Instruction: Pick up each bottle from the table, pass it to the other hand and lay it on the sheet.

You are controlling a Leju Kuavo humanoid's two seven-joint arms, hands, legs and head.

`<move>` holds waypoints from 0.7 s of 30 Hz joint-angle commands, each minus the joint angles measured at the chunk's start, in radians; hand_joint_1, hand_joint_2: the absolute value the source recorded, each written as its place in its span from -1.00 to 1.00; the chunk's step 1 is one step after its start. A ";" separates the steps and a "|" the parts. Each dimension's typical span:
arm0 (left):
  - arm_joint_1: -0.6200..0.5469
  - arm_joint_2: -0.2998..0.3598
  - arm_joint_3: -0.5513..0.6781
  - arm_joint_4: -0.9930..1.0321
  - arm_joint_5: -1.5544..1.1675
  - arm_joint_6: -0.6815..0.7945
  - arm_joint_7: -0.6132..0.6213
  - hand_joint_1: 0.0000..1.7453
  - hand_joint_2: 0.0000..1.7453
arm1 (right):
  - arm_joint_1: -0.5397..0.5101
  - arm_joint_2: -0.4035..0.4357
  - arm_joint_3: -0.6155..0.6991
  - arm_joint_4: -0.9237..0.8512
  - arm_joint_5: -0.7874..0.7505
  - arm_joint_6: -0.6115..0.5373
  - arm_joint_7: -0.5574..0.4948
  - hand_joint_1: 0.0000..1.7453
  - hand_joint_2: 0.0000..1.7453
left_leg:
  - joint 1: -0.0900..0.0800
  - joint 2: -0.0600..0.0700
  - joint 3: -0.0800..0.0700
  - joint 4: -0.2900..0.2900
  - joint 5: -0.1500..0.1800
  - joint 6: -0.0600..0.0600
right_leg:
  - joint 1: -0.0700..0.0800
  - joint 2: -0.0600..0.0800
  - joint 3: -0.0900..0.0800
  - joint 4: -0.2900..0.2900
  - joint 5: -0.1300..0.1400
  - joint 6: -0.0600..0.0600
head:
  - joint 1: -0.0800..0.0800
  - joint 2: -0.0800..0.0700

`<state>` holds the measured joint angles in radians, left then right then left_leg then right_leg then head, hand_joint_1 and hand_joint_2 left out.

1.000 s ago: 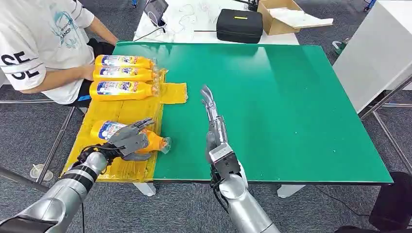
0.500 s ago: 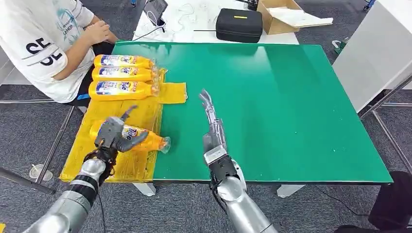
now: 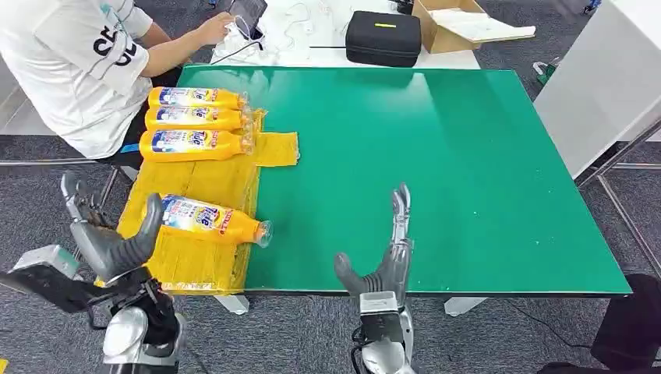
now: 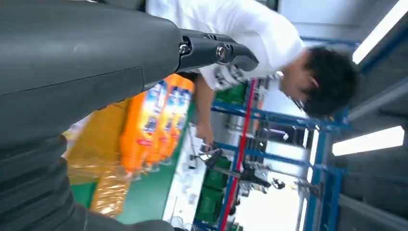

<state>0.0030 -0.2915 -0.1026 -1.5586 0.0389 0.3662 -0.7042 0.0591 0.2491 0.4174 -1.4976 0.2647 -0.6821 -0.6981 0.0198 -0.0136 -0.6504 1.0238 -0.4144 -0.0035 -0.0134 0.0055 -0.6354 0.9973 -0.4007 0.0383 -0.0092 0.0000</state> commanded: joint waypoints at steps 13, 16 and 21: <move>0.205 -0.017 -0.067 0.149 -0.024 -0.049 0.006 -1.00 1.00 | 0.152 0.045 -0.173 -0.080 0.046 -0.016 0.000 -1.00 1.00 | 0.000 0.001 0.008 -0.002 -0.003 0.000 | 0.001 -0.001 0.007 -0.001 -0.002 -0.002 | 0.000 0.000; 0.201 -0.018 -0.068 0.150 -0.025 -0.047 0.006 -1.00 1.00 | 0.152 0.047 -0.174 -0.079 0.047 -0.016 0.000 -1.00 1.00 | 0.000 0.001 0.007 -0.001 -0.003 0.000 | 0.001 0.000 0.007 -0.001 -0.002 -0.002 | 0.000 0.000; 0.197 -0.023 -0.057 0.125 -0.003 -0.043 0.006 -1.00 1.00 | 0.152 0.045 -0.175 -0.066 0.038 -0.016 0.000 -1.00 1.00 | 0.000 0.000 0.006 -0.001 -0.003 0.000 | 0.000 -0.001 0.006 -0.001 -0.002 -0.001 | 0.000 0.000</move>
<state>0.2217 -0.3166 -0.1625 -1.4679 0.0126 0.3220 -0.7000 0.2163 0.2888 0.2716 -1.6091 0.3162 -0.6981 -0.6985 0.0202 -0.0135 -0.6471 1.0235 -0.4165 -0.0046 -0.0131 0.0056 -0.6326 0.9972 -0.4020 0.0377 -0.0088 0.0000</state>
